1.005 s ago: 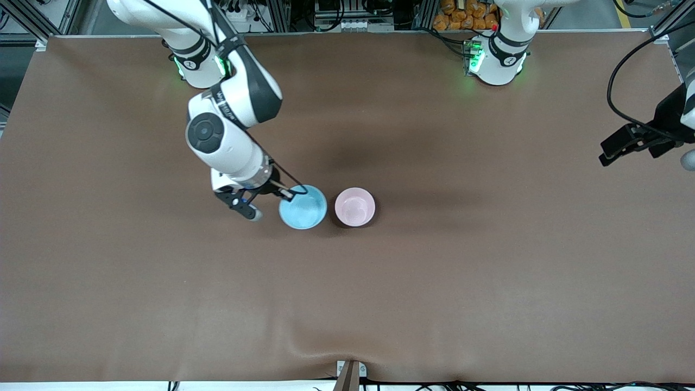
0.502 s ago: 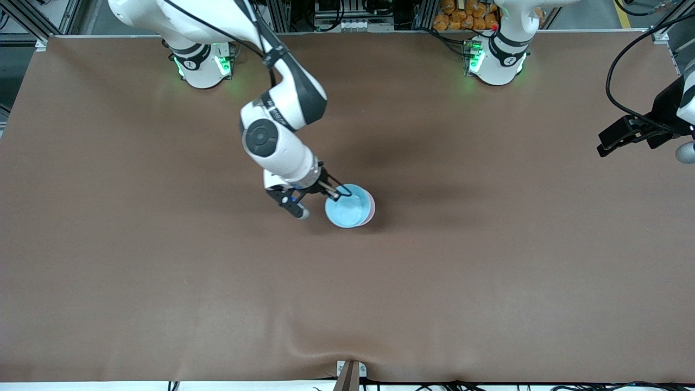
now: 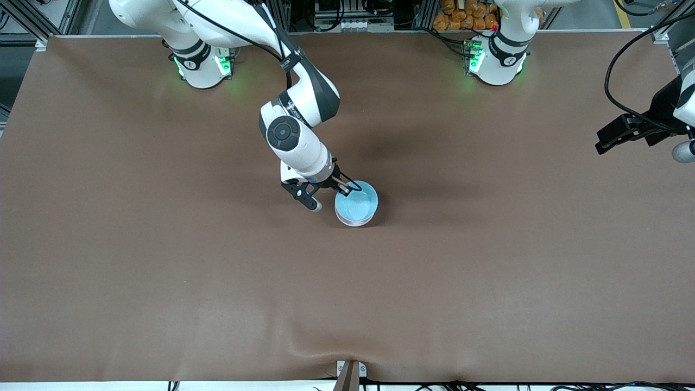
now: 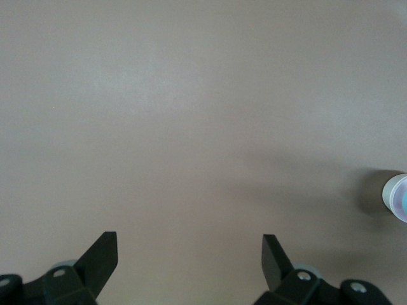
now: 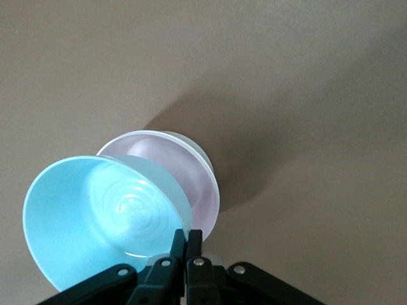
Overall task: Stack pink and blue bowls on white bowl
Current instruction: 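Lower the blue bowl into the pink bowl with the right gripper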
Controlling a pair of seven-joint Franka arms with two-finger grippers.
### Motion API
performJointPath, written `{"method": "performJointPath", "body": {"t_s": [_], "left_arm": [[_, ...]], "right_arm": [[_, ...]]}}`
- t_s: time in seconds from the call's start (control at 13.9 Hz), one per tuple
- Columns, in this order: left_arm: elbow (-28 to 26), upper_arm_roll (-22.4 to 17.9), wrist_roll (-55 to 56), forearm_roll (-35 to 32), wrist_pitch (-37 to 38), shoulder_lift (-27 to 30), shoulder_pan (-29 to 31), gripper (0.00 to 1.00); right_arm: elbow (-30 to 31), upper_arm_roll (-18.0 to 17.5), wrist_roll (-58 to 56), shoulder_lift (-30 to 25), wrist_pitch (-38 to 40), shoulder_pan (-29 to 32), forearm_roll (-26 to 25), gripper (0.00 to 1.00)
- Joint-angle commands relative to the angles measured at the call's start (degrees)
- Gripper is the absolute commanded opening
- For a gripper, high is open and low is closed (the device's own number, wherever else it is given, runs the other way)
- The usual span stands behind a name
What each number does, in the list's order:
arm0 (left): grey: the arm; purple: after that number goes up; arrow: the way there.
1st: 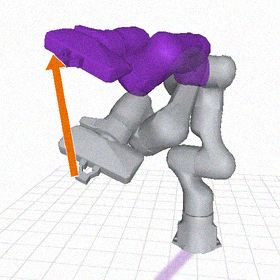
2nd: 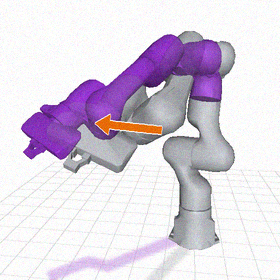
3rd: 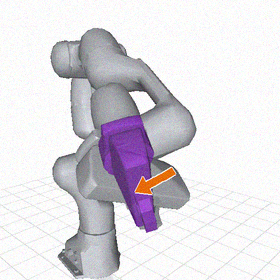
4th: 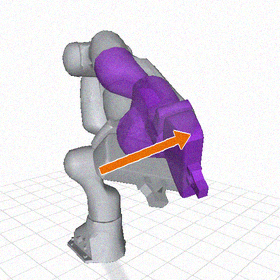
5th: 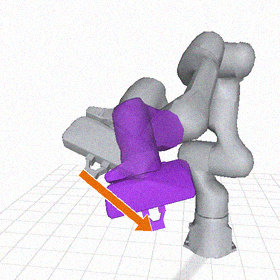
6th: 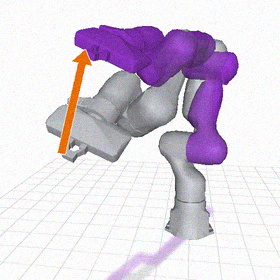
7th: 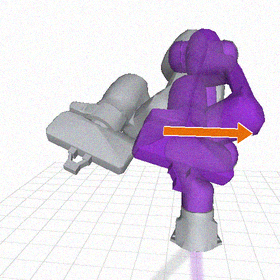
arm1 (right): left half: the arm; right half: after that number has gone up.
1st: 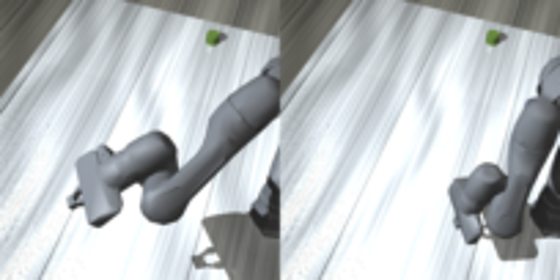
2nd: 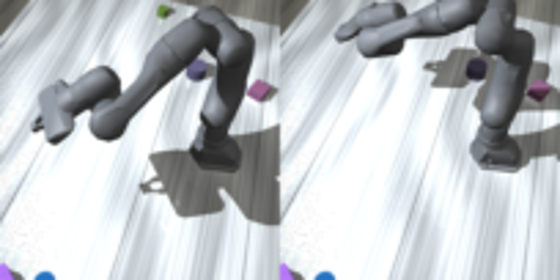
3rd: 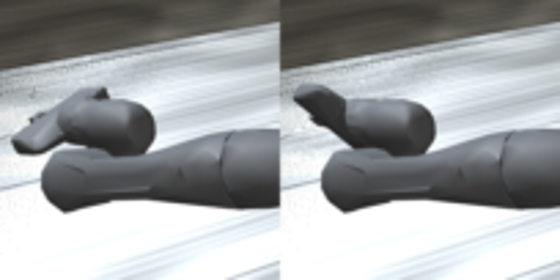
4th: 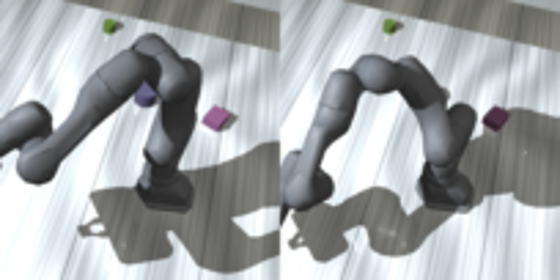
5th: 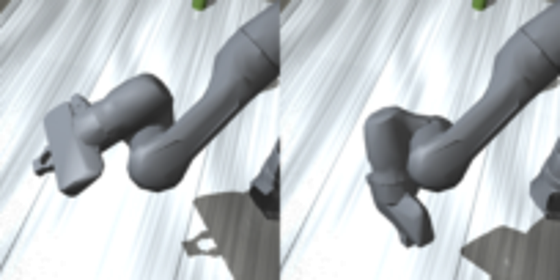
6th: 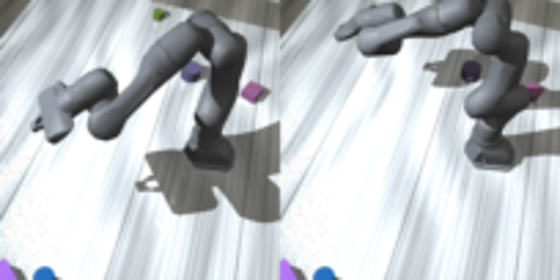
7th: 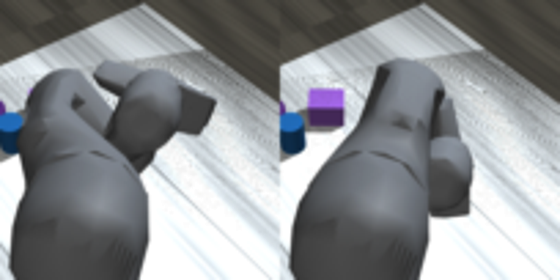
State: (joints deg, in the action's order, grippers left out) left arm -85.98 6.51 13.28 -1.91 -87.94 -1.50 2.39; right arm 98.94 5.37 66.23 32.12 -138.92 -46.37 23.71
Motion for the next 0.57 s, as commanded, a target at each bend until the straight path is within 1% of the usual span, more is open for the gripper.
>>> {"method": "performJointPath", "body": {"t_s": [0.0,0.5], "left_arm": [[-0.95,-0.53,-1.15,0.86,0.05,1.5,-0.19,1.0],[-1.47,-0.62,-1.07,0.95,-0.39,1.15,-0.11,1.0]], "right_arm": [[0.73,0.7,0.31,0.05,-1.44,-1.17,1.34,0.0],[0.64,0.79,0.31,1.28,-1.53,-1.17,1.17,0.0]]}}
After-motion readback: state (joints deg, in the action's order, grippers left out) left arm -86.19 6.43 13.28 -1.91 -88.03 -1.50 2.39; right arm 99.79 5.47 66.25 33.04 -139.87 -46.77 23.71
